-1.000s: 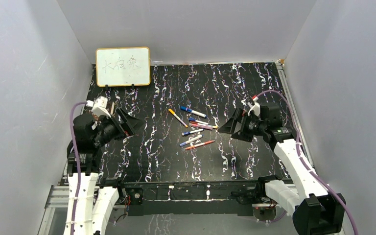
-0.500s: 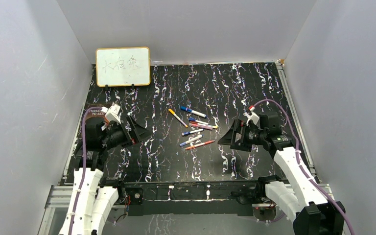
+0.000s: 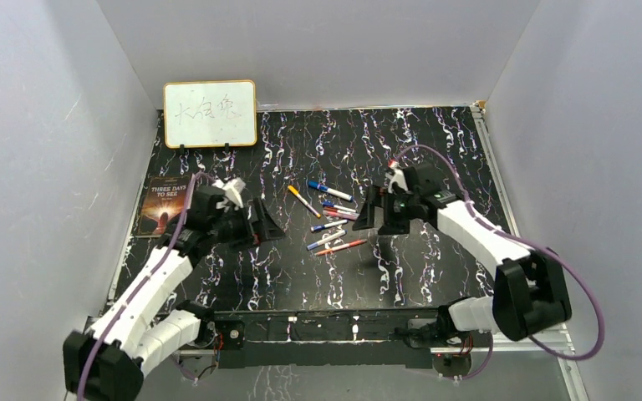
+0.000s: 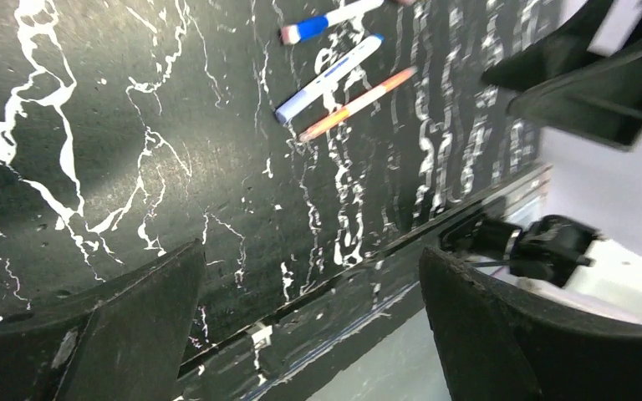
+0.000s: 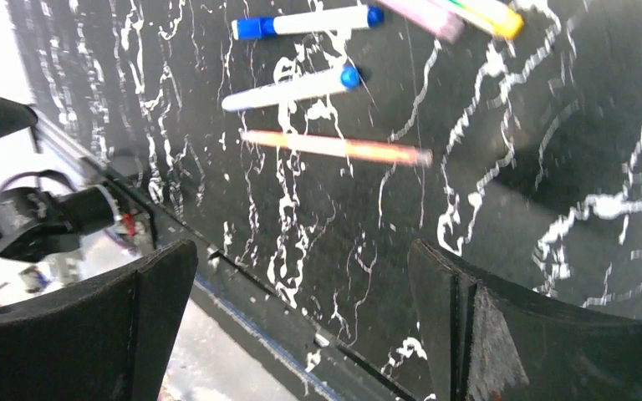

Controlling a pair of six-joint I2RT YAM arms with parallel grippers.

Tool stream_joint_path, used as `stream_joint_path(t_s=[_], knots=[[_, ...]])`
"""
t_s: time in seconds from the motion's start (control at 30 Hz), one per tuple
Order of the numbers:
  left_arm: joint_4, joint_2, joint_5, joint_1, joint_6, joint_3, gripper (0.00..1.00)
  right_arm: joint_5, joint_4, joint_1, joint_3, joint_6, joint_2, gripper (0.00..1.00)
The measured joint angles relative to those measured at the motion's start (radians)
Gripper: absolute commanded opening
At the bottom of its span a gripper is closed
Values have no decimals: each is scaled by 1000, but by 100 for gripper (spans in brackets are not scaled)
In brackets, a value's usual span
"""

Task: Open the pen caps

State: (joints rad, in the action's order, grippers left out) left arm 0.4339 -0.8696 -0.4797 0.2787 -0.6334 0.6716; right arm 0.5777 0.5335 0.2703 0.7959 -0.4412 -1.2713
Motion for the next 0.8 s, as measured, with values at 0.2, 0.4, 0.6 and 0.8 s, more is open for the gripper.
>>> stream_joint_path(t_s=[0.2, 0.4, 0.6, 0.8], knots=[[13, -181, 160, 160, -5, 82, 98, -195, -27, 197, 166, 26, -149, 98], [-5, -230, 164, 167, -2, 106, 98, -405, -42, 351, 174, 79, -164, 98], [29, -228, 165, 169, -74, 120, 98, -510, -53, 386, 168, 148, -162, 98], [-20, -101, 149, 169, -160, 63, 98, -501, -92, 395, 152, 224, -163, 83]])
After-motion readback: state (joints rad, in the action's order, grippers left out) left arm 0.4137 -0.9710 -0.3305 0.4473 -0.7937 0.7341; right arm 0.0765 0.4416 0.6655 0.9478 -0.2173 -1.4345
